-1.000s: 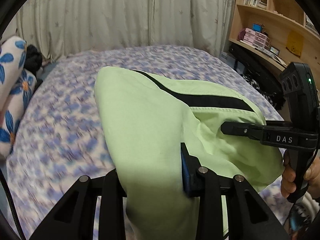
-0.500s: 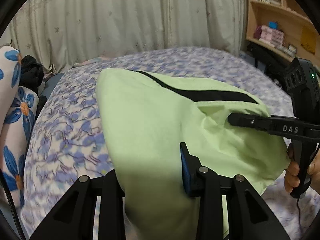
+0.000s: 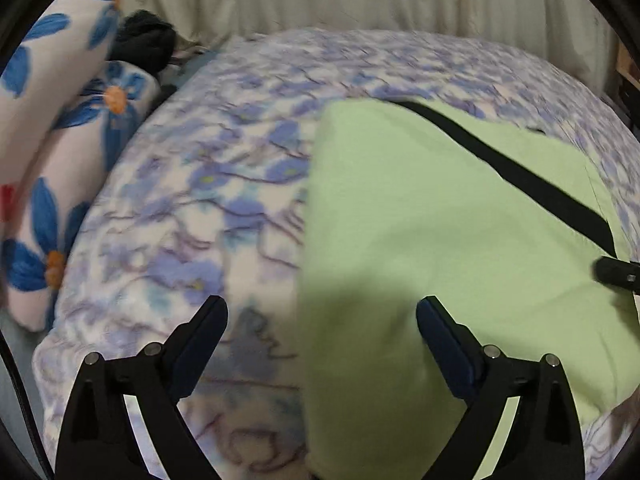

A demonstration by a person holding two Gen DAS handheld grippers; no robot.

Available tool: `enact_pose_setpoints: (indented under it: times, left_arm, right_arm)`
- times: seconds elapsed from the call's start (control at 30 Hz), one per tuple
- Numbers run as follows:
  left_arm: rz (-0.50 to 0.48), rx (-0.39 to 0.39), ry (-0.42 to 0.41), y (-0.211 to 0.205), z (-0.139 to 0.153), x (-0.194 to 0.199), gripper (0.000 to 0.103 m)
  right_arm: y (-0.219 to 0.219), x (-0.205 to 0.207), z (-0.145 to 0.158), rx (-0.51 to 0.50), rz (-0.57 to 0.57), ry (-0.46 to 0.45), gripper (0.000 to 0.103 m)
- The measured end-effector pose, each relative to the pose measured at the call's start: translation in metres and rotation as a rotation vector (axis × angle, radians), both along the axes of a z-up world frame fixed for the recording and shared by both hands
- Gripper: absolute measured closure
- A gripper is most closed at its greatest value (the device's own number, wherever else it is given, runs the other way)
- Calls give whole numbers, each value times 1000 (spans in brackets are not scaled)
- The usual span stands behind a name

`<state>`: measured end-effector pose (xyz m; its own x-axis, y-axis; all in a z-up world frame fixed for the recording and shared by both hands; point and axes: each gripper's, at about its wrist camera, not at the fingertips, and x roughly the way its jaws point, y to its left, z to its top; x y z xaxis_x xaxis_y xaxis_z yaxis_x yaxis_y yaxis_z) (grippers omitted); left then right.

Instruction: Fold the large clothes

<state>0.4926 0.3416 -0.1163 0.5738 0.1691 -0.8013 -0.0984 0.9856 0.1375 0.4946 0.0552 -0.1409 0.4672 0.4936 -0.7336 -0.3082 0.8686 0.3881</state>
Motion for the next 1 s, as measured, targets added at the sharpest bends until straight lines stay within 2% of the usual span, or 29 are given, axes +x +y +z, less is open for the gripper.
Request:
enact_pose_setpoints:
  times: [0.1,0.17,0.23,0.3,0.43,0.57,0.63,0.67,0.7,0.73,0.8,0.87,0.93,0.97,1.0]
  left_arm:
    - [31,-2,-76,0,24,-15,15]
    - [36,-22,-99,-1,36,-23,33]
    - [37,-40,-85,-4,39,-32,67]
    - [35,-62,-54,-14,37,-44,80]
    - [15,-80,25,-36,17,-60,81]
    - [31,1,57,-48,-5,-64,80]
    - [43,-1,59,-46,-9,-65,79]
    - [43,-3,60,-45,-9,-63,79]
    - [45,-6,60,-45,-9,-64,79]
    - [47,-7,59,-45,-9,-64,79]
    - [50,-12,65,-46,-8,-64,78]
    - [56,-31,69,-45,-5,-66,74]
    - [58,-75,66,-45,-1,-70,58]
    - [59,-87,62,-46,1,-72,54]
    - [59,-95,56,-49,3,-76,44]
  right_arm:
    - [-10,-13,27,-3,-26,-94,59]
    - [-7,-21,41,2,-15,-153,59]
    - [3,-32,50,-11,23,-181,59]
    - [18,-44,50,-27,71,-185,59]
    - [40,-59,33,-92,108,-153,61]
    - [40,-57,2,-182,66,-81,64]
    - [35,-53,-9,-228,48,-59,86]
    - [31,-51,-12,-237,43,-52,90]
    - [26,-51,-14,-233,34,-47,99]
    - [22,-52,-13,-219,30,-38,103]
    - [16,-53,-12,-193,25,-19,103]
    - [14,-56,-8,-193,26,-15,102]
    - [12,-63,-4,-190,28,-7,99]
    - [11,-67,-2,-186,25,-3,98]
    - [9,-71,2,-184,25,0,98]
